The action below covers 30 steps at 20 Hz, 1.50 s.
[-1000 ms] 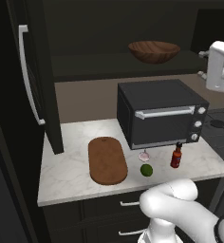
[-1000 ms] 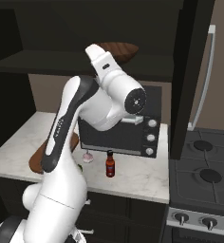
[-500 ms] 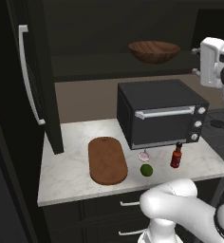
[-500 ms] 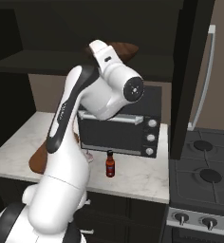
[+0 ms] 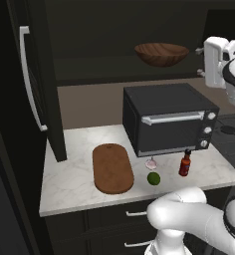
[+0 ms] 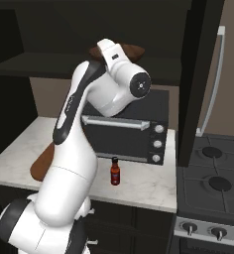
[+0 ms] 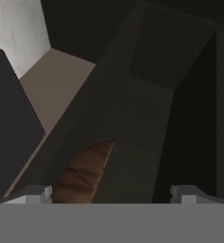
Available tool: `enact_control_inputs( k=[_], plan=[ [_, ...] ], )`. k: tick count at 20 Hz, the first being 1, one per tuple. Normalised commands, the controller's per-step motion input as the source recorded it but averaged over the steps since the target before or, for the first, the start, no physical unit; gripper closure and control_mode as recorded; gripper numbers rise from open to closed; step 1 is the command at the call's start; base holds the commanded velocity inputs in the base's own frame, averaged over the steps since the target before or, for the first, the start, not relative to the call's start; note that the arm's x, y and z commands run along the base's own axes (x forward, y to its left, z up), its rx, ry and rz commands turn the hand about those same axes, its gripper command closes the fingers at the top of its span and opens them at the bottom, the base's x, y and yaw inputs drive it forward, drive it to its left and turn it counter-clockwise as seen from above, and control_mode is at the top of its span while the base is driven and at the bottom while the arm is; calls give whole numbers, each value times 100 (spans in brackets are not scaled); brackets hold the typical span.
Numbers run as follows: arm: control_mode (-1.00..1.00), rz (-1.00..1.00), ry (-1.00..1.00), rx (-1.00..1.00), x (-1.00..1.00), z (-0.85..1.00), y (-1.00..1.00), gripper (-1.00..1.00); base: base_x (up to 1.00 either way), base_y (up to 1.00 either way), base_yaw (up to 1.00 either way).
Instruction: Open the cabinet. Place the bowl and condiment on the counter. Then place the lime and garlic on the cutting board.
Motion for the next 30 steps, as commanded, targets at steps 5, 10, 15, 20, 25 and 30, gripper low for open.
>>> enact_control_inputs(
  k=[5,10,15,20,25,30],
  plan=[
    [-100,-1,6,0,38,0,0,-100,0,0,0],
    [-100,-3,6,0,41,0,0,-100,0,0,0],
    [-100,-2,6,0,40,0,-5,-100,0,0,0],
    [-100,-2,4,0,40,0,-5,-100,0,0,0],
    [-100,-2,5,0,34,0,-5,-100,0,0,0],
    [-100,-1,4,0,28,0,-3,-100,0,0,0]
  ],
)
